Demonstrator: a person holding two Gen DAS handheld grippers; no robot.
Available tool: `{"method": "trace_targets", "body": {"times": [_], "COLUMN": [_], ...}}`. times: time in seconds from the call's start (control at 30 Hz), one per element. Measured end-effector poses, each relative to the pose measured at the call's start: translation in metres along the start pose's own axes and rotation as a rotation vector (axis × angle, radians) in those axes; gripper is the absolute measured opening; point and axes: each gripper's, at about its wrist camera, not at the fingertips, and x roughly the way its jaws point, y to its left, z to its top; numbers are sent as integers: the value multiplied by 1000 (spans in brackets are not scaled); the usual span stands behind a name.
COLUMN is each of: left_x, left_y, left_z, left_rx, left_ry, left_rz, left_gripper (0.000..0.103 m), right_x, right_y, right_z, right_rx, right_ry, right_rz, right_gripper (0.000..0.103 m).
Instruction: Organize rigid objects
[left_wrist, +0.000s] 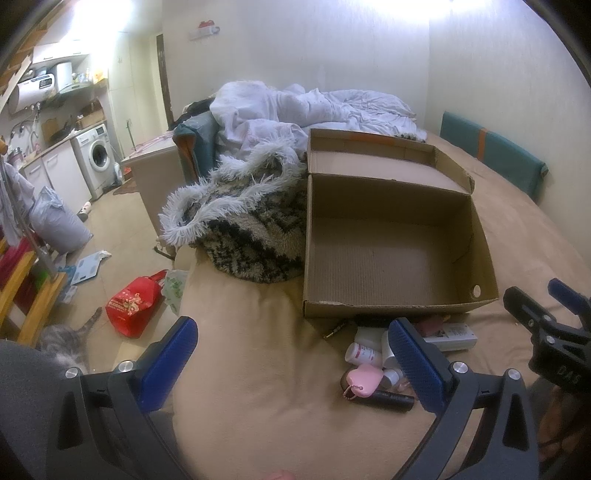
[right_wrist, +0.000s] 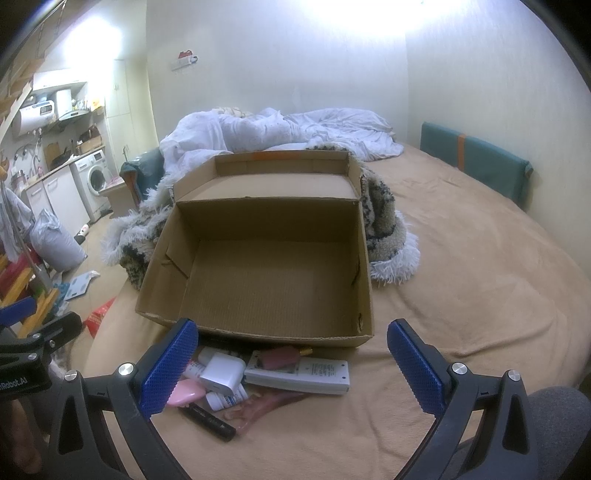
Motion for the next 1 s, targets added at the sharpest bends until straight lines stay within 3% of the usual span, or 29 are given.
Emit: {"method": "trace_targets", "body": {"times": [1.0], "left_x": [0], "left_y": [1], "left_z": [-1], "left_rx": [-2], "left_ry": [8], "left_rz": [-3], "left_gripper": [103], "right_x": [-1], "right_y": [-1], "right_z": [2], "right_rx": [3], "right_ry": [3], "right_rz": [3], "right_gripper": [103]}}
